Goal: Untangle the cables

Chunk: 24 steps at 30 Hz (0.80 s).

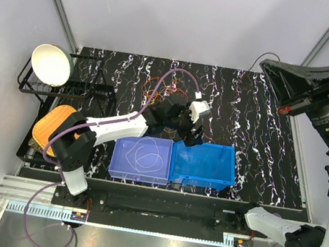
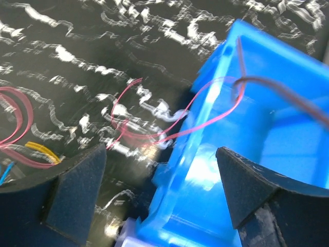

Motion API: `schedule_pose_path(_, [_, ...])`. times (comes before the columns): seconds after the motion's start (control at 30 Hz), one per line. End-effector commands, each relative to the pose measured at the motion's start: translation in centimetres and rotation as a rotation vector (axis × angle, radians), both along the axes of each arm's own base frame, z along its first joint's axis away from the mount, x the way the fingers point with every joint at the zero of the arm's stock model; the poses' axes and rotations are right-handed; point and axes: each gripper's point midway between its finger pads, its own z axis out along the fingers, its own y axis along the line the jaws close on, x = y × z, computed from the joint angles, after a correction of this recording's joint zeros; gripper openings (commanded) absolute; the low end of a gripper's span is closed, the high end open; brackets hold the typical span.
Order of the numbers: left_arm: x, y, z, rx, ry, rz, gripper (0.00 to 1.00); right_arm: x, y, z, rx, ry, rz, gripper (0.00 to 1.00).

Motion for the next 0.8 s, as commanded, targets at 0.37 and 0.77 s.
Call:
schedule_pose_path(0.37, [3.7,-5.2,7.2,-0.207,-0.081,-0.029,0.0,4.6,-1.5,2.8,-0.004,-0.056,-0.222,0.0])
schedule_pose_path(0.77, [20.0,13.0,0.5,0.115,0.012,0.593,0.0,4.4,-6.3,3.7,0.093,-0.043,-0.433,0.0])
